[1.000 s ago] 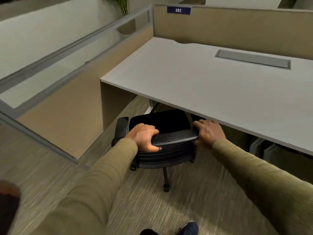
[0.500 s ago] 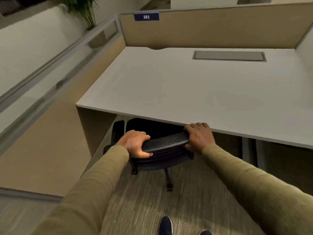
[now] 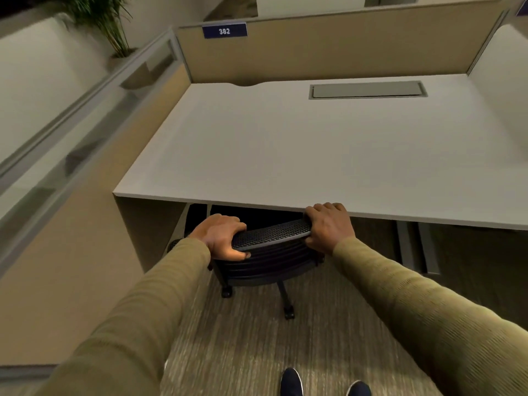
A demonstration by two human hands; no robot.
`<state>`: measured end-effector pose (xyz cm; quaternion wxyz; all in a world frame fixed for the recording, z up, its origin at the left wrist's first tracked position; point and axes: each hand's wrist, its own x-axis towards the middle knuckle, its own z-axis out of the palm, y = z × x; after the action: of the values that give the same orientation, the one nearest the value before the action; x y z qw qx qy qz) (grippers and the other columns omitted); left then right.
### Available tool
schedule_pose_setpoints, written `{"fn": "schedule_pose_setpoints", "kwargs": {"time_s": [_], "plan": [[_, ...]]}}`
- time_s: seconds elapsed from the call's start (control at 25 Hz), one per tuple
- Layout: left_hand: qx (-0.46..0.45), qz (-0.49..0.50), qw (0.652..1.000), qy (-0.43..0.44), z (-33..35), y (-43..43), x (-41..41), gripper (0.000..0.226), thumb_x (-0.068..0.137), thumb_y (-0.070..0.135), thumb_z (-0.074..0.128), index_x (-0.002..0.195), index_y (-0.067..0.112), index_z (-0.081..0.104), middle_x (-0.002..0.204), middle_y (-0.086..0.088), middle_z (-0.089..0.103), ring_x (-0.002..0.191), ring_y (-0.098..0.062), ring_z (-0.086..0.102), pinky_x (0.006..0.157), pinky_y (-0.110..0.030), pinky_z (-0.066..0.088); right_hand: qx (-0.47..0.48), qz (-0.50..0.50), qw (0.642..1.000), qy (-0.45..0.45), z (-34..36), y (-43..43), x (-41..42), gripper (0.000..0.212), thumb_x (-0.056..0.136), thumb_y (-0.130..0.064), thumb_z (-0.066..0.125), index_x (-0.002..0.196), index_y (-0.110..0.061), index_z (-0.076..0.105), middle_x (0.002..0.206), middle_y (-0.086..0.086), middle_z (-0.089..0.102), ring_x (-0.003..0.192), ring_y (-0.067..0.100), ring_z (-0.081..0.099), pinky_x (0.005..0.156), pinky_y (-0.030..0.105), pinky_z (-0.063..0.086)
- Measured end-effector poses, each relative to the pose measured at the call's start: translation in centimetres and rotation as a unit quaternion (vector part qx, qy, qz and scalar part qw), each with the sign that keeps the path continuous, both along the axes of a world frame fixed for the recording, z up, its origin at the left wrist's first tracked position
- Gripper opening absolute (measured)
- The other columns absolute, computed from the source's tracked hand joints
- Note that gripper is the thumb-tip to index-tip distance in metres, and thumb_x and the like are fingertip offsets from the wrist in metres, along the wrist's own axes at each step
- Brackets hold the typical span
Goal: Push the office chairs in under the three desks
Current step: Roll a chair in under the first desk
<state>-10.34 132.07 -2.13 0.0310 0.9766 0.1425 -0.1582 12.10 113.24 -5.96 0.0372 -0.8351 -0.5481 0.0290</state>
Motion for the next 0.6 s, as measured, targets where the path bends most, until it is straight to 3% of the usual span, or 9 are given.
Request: {"fn": "schedule_pose_setpoints", "kwargs": {"time_s": [0.16, 0.32, 0.44, 0.6], "plan": [[-0.011, -0.011, 1.0, 0.006, -0.1, 0.2, -0.3, 0.071, 0.076, 0.083, 0.05, 0.115, 0.024, 0.061, 0.097, 0.006, 0.056, 0.085, -0.016, 0.055, 0.076, -0.035, 0.044, -0.007, -0.008, 1.0, 0.007, 0.2, -0.2, -0.6, 0.051, 0.072, -0.045, 0.068, 0.116, -0.024, 0.056, 0.114, 0.001, 0.064, 0.108, 0.024, 0.056, 0.103, 0.042, 0.036], [-0.047, -0.009, 0.999, -0.025, 0.1, -0.4, -0.2, 0.086, 0.07, 0.092, 0.043, 0.12, 0.025, 0.06, 0.103, 0.006, 0.059, 0.09, -0.016, 0.057, 0.081, -0.036, 0.048, 0.026, -0.029, 0.999, 0.012, 0.3, -1.5, -1.4, 0.062, 0.072, -0.047, 0.069, 0.127, -0.022, 0.052, 0.128, 0.005, 0.058, 0.122, 0.028, 0.049, 0.115, 0.046, 0.024], [-0.06, -0.026, 0.997, -0.036, -0.3, -1.7, 1.1, 0.076, 0.075, 0.082, 0.057, 0.126, 0.025, 0.057, 0.109, 0.005, 0.06, 0.096, -0.018, 0.059, 0.085, -0.036, 0.047, 0.037, -0.019, 0.999, 0.006, 0.2, -2.5, -1.8, 0.063, 0.077, -0.048, 0.063, 0.131, -0.021, 0.049, 0.131, 0.006, 0.055, 0.125, 0.028, 0.045, 0.117, 0.047, 0.02], [-0.03, -0.068, 0.997, -0.038, -0.7, -1.9, 2.0, 0.061, 0.077, 0.055, 0.067, 0.128, 0.023, 0.057, 0.111, 0.003, 0.061, 0.099, -0.022, 0.061, 0.086, -0.036, 0.046, 0.017, -0.024, 1.0, 0.004, 0.7, -2.8, -2.2, 0.061, 0.081, -0.054, 0.059, 0.132, -0.021, 0.049, 0.131, 0.006, 0.056, 0.122, 0.027, 0.048, 0.113, 0.047, 0.027]]}}
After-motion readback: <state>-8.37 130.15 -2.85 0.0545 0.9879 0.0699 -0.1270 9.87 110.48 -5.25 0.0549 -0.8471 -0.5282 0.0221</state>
